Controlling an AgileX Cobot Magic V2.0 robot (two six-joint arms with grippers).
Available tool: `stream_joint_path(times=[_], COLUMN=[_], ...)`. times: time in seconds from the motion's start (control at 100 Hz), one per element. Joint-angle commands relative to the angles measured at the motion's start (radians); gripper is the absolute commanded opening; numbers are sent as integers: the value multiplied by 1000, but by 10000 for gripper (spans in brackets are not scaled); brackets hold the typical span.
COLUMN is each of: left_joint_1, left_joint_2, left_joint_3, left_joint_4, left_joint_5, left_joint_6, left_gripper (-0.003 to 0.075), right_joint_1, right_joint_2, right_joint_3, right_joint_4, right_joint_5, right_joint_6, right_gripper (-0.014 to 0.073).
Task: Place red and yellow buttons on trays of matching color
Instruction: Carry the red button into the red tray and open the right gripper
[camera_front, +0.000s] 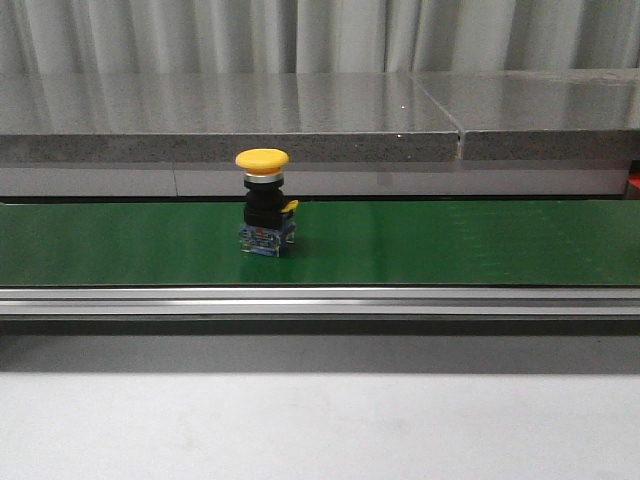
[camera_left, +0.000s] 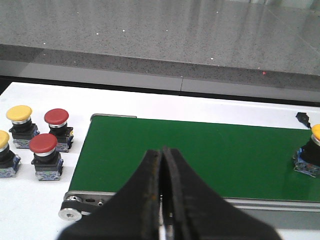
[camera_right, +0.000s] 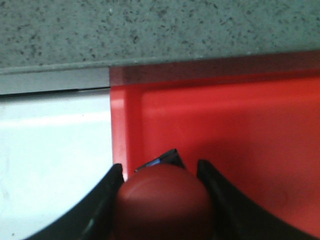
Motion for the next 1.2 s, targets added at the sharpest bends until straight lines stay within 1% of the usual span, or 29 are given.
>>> stream_joint_path(times=[0.0, 0.31, 0.38, 0.43, 0.49, 0.52, 0.55, 0.57, 0.61, 0.67, 0.73, 0.77, 1.02, 1.19], left_joint_1=[-10, -10, -10, -10, -10, -10, -10, -10, -10, -10, -10, -10, -10, -10], left_joint_2=[7, 7, 7, 7, 7, 7, 7, 7, 7, 7, 7, 7, 7, 7], left_joint_3=[-27, -27, -27, -27, -27, -27, -27, -27, -27, -27, -27, -27, -27, -27], left_joint_4=[-2, -2, -2, -2, -2, -2, -2, -2, -2, -2, -2, -2, -2, -2], left_joint_5=[-73, -73, -73, -73, -73, -73, -73, -73, -73, -73, -73, -73, -73, -73], left_joint_6=[-1, -1, -1, -1, -1, -1, -1, -1, -1, -1, -1, -1, -1, -1], left_gripper=[-19, -19, -19, -19, -19, -19, -19, -19, -19, -19, -19, -19, -19, -19], right_joint_1=[-7, -28, -30, -31, -31, -31, -31, -31, -31, -31, -31, -31, -31, -30], right_joint_2=[-33, 23, 23, 23, 23, 23, 23, 23, 23, 23, 23, 19, -46, -135], right_joint_3=[-57, -68, -68, -68, -68, -68, -68, -68, -68, -68, -68, -68, -70, -70], right_joint_4=[-23, -25, -24, -21, -4, 1, 6, 9, 12, 16, 17, 17, 21, 35], right_joint_5=[-28, -14, -19, -22, -22, -22, -23, -26, -33, -38, -45, -48, -63, -29], right_joint_6=[-12, -12, -12, -12, -12, -12, -12, -12, -12, -12, -12, -12, -12, -12], right_gripper=[48, 48, 71, 122, 239, 281, 353, 381, 468, 543, 593, 608, 608, 603])
